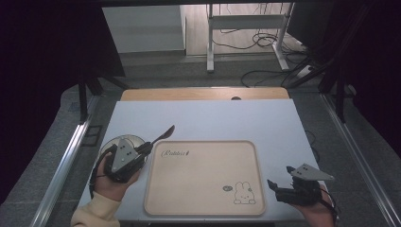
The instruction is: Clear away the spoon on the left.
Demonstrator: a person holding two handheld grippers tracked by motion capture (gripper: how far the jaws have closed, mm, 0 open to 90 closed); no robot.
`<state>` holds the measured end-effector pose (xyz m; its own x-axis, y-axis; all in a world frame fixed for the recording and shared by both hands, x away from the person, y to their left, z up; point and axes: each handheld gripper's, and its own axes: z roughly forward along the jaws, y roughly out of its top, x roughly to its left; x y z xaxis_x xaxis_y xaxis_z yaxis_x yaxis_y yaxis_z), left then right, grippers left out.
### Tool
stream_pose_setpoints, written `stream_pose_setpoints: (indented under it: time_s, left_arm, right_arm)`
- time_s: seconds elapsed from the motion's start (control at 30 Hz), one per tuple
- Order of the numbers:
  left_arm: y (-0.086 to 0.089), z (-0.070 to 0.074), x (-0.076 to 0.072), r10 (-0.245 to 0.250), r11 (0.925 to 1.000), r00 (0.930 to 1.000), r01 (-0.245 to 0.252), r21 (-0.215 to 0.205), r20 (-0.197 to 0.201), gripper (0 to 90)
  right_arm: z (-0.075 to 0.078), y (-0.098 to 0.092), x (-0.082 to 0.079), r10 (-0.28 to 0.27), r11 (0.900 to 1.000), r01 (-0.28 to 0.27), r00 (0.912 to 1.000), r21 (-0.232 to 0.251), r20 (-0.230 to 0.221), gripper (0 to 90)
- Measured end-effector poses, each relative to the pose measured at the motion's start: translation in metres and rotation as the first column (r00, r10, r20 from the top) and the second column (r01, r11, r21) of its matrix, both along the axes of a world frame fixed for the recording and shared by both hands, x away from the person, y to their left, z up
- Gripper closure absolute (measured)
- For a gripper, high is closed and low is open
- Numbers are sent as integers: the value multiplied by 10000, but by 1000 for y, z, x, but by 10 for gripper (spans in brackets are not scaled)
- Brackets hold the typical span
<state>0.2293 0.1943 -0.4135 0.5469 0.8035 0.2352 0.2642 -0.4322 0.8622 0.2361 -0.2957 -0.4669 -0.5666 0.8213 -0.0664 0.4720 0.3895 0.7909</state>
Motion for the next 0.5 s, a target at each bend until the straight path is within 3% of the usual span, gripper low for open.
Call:
stream_pose_setpoints:
  time_s: [0.5]
  left_arm:
    - [-13,-15,2,-275,9990,9990,286,333,-357,850]
  right_arm:
    - [-1,0,0,11,10000,-11,10000,-21,-21,167]
